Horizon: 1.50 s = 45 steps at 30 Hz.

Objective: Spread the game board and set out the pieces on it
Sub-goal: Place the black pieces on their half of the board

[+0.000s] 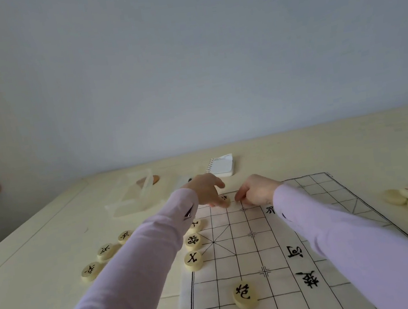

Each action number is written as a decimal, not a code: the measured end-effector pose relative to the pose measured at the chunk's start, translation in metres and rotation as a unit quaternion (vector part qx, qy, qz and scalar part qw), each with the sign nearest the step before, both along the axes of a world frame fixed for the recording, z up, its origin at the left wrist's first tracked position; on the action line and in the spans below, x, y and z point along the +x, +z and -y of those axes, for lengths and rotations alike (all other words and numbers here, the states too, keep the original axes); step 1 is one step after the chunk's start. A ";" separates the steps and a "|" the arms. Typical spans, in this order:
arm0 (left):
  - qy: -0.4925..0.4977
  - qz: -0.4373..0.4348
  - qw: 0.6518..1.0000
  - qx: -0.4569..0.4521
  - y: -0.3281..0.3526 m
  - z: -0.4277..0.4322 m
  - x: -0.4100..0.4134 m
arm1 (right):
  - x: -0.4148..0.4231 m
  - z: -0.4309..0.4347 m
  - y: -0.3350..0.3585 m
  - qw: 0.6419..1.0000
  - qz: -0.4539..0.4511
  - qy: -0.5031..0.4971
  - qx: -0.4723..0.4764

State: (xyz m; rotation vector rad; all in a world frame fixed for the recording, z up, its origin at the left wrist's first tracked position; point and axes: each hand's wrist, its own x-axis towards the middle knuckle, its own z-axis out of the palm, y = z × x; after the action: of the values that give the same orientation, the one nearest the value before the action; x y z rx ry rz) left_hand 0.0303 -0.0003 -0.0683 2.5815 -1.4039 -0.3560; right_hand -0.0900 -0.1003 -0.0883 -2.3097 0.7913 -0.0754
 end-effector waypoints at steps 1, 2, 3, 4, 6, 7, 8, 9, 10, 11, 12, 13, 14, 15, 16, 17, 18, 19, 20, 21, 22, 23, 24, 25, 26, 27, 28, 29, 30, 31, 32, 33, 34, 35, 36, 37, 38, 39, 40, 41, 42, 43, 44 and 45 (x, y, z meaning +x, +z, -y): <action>0.001 -0.005 1.000 -0.011 0.003 -0.003 0.000 | 0.000 -0.001 0.001 1.000 0.000 -0.001 -0.003; 0.004 -0.003 1.000 -0.029 0.007 -0.007 -0.001 | -0.001 -0.002 0.002 1.000 -0.001 -0.001 -0.007; 0.007 0.004 0.999 -0.052 0.012 -0.012 -0.001 | -0.001 -0.003 0.004 1.000 -0.001 -0.006 -0.011; 0.013 0.015 0.997 -0.077 0.017 -0.020 -0.003 | -0.002 -0.006 0.006 1.000 0.005 -0.011 -0.016; 0.032 0.025 0.992 -0.121 0.027 -0.038 -0.003 | -0.003 -0.015 0.011 0.999 0.032 -0.025 -0.030; 0.039 0.023 0.990 -0.133 0.030 -0.047 -0.001 | -0.004 -0.020 0.014 0.998 0.046 -0.028 -0.037; 0.048 0.020 0.990 -0.134 0.031 -0.064 0.001 | -0.004 -0.031 0.017 0.997 0.060 -0.021 -0.043; 0.048 0.025 0.991 -0.126 0.033 -0.072 0.003 | -0.004 -0.034 0.019 0.996 0.075 -0.016 -0.043; 0.050 0.038 0.992 -0.112 0.032 -0.082 0.005 | -0.003 -0.040 0.020 0.995 0.087 0.000 -0.038; 0.053 0.052 0.992 -0.100 0.031 -0.092 0.006 | -0.003 -0.046 0.023 0.995 0.095 0.020 -0.027; 0.061 0.058 0.991 -0.102 0.029 -0.107 0.007 | -0.001 -0.056 0.024 0.994 0.103 0.045 -0.011; 0.069 0.055 0.989 -0.121 0.028 -0.120 0.007 | 0.001 -0.066 0.026 0.992 0.109 0.066 0.003; 0.080 0.052 0.984 -0.150 0.026 -0.130 0.007 | 0.002 -0.075 0.028 0.990 0.114 0.085 0.007; 0.097 0.054 0.977 -0.182 0.025 -0.140 0.008 | 0.004 -0.083 0.029 0.988 0.115 0.102 0.005; 0.116 0.056 0.969 -0.212 0.024 -0.151 0.009 | 0.007 -0.093 0.030 0.986 0.115 0.119 0.001; 0.131 0.058 0.962 -0.232 0.023 -0.157 0.010 | 0.010 -0.100 0.031 0.984 0.111 0.136 -0.004; 0.141 0.058 0.960 -0.236 0.023 -0.165 0.012 | 0.012 -0.107 0.032 0.982 0.106 0.155 -0.009; 0.144 0.055 0.962 -0.227 0.023 -0.172 0.013 | 0.014 -0.114 0.032 0.980 0.099 0.173 -0.012; 0.143 0.051 0.967 -0.206 0.023 -0.181 0.014 | 0.018 -0.122 0.032 0.977 0.092 0.192 -0.014; 0.137 0.044 0.973 -0.183 0.022 -0.185 0.014 | 0.019 -0.127 0.032 0.975 0.084 0.203 -0.020; 0.133 0.037 0.977 -0.161 0.022 -0.190 0.014 | 0.021 -0.132 0.031 0.973 0.077 0.215 -0.031; 0.130 0.036 0.980 -0.145 0.021 -0.195 0.014 | 0.023 -0.137 0.030 0.971 0.067 0.224 -0.046; 0.130 0.042 0.982 -0.133 0.020 -0.200 0.014 | 0.026 -0.142 0.029 0.969 0.057 0.230 -0.065; 0.130 0.050 0.982 -0.126 0.019 -0.204 0.015 | 0.028 -0.147 0.029 0.967 0.046 0.235 -0.082; 0.133 0.058 0.982 -0.121 0.018 -0.209 0.016 | 0.030 -0.152 0.028 0.965 0.036 0.241 -0.096; 0.137 0.064 0.982 -0.115 0.017 -0.212 0.017 | 0.032 -0.155 0.027 0.963 0.025 0.245 -0.106; 0.143 0.066 0.982 -0.107 0.016 -0.216 0.018 | 0.034 -0.158 0.027 0.961 0.015 0.251 -0.114; 0.149 0.066 0.982 -0.096 0.015 -0.219 0.019 | 0.036 -0.160 0.026 0.958 0.005 0.258 -0.122; 0.154 0.060 0.983 -0.084 0.014 -0.222 0.020 | 0.036 -0.161 0.026 0.955 -0.005 0.268 -0.128; 0.155 0.047 0.984 -0.071 0.013 -0.224 0.022 | 0.036 -0.162 0.027 0.951 -0.014 0.278 -0.133; 0.154 0.028 0.986 -0.056 0.012 -0.226 0.024 | 0.036 -0.163 0.027 0.949 -0.020 0.284 -0.135; 0.148 0.005 0.988 -0.042 0.012 -0.228 0.024 | 0.036 -0.163 0.028 0.949 -0.022 0.286 -0.133; 0.143 -0.018 0.989 -0.029 0.011 -0.229 0.025 | 0.037 -0.162 0.029 0.950 -0.020 0.282 -0.130; 0.139 -0.032 0.989 -0.024 0.011 -0.230 0.026 | 0.038 -0.160 0.030 0.953 -0.013 0.273 -0.128; 0.140 -0.034 0.989 -0.029 0.010 -0.229 0.026 | 0.040 -0.159 0.031 0.957 -0.005 0.260 -0.129; 0.145 -0.023 0.988 -0.043 0.010 -0.228 0.028 | 0.043 -0.157 0.031 0.960 0.002 0.246 -0.133; 0.152 0.004 0.987 -0.059 0.009 -0.227 0.029 | 0.046 -0.156 0.032 0.963 0.007 0.234 -0.135; 0.161 0.037 0.984 -0.074 0.008 -0.225 0.031 | 0.050 -0.155 0.032 0.965 0.007 0.225 -0.137; 0.168 0.064 0.980 -0.084 0.006 -0.223 0.033 | 0.052 -0.155 0.032 0.965 0.003 0.222 -0.140; 0.173 0.078 0.978 -0.089 0.003 -0.221 0.034 | 0.054 -0.155 0.032 0.964 -0.004 0.223 -0.145; 0.177 0.079 0.977 -0.085 0.001 -0.219 0.036 | 0.056 -0.155 0.031 0.961 -0.013 0.230 -0.151; 0.180 0.076 0.978 -0.075 -0.001 -0.218 0.037 | 0.058 -0.154 0.029 0.957 -0.022 0.241 -0.158; 0.186 0.072 0.978 -0.060 -0.003 -0.217 0.039 | 0.060 -0.154 0.028 0.952 -0.030 0.253 -0.166; 0.197 0.072 0.977 -0.045 -0.004 -0.217 0.040 | 0.060 -0.154 0.027 0.949 -0.036 0.261 -0.174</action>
State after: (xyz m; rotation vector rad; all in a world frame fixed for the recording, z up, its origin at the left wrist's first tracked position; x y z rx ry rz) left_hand 0.0699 0.2166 -0.0720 2.7684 -0.8847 -0.0467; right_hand -0.0297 0.0532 -0.0615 -2.7978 0.1815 0.1171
